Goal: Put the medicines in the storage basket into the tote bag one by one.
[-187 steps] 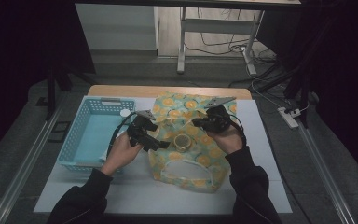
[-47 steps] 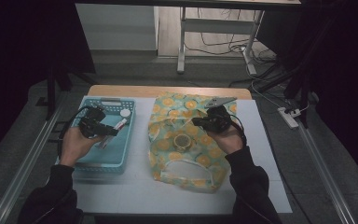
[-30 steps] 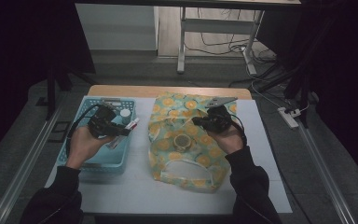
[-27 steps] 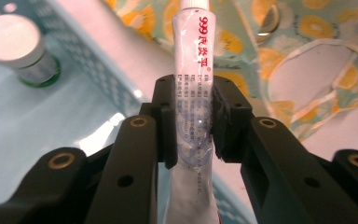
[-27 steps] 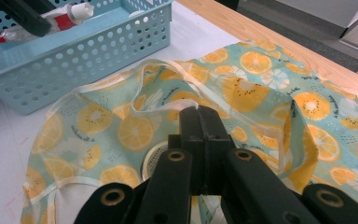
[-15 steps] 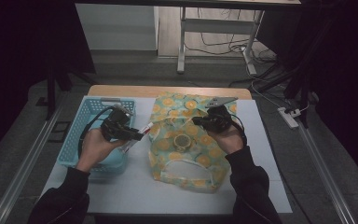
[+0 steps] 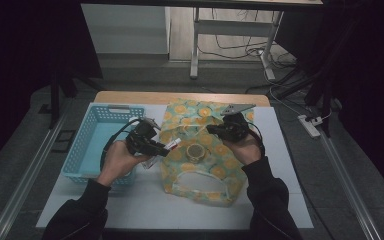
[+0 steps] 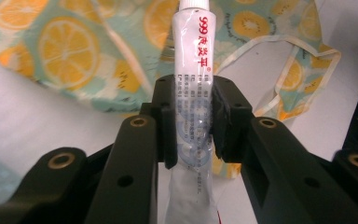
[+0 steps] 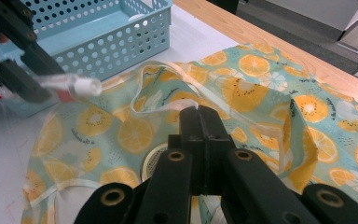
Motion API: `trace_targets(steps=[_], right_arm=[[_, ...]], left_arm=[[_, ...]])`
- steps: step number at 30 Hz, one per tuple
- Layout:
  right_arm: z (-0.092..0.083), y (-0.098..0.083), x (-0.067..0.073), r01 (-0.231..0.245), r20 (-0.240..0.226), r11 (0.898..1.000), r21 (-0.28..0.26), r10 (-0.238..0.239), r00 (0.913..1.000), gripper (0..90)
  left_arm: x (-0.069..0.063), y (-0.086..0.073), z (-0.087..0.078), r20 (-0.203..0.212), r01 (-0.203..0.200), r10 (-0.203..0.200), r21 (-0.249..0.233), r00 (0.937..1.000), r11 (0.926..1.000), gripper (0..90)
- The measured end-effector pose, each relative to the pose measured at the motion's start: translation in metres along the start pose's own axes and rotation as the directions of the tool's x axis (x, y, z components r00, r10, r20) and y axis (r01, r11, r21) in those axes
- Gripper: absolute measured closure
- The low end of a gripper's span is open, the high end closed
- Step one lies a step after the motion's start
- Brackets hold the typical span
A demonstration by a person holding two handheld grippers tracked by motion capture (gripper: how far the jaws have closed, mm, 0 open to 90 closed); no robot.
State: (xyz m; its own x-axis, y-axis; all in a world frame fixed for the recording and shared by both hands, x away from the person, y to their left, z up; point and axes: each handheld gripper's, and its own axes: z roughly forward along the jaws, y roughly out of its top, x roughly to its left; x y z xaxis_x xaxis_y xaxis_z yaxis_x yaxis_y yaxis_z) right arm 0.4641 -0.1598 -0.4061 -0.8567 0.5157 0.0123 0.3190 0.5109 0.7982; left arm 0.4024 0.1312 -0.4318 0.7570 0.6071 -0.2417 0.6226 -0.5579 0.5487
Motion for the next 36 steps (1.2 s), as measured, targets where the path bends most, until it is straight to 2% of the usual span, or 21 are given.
trace_targets(steps=[3,17,24,36], right_arm=[[0.0,0.0,0.0,0.001,0.0,1.0,-0.001,-0.001,1.0,90.0],[0.0,0.0,0.0,0.002,-0.002,1.0,-0.004,-0.002,1.0,90.0],[0.001,0.0,0.0,0.0,-0.001,1.0,-0.006,0.0,1.0,90.0],[0.002,0.0,0.001,-0.004,0.008,1.0,-0.009,0.004,1.0,90.0]], left_arm=[[-0.003,0.004,0.007,0.012,-0.008,0.008,0.011,0.9999,0.9999,72.8],[-0.017,0.029,0.037,0.019,-0.032,0.031,0.018,0.9993,0.9993,72.8],[-0.019,0.04,0.054,-0.004,-0.047,0.047,0.016,0.9989,0.9988,72.7],[-0.011,0.052,0.079,-0.046,-0.022,0.022,0.005,0.9987,0.9998,72.7]])
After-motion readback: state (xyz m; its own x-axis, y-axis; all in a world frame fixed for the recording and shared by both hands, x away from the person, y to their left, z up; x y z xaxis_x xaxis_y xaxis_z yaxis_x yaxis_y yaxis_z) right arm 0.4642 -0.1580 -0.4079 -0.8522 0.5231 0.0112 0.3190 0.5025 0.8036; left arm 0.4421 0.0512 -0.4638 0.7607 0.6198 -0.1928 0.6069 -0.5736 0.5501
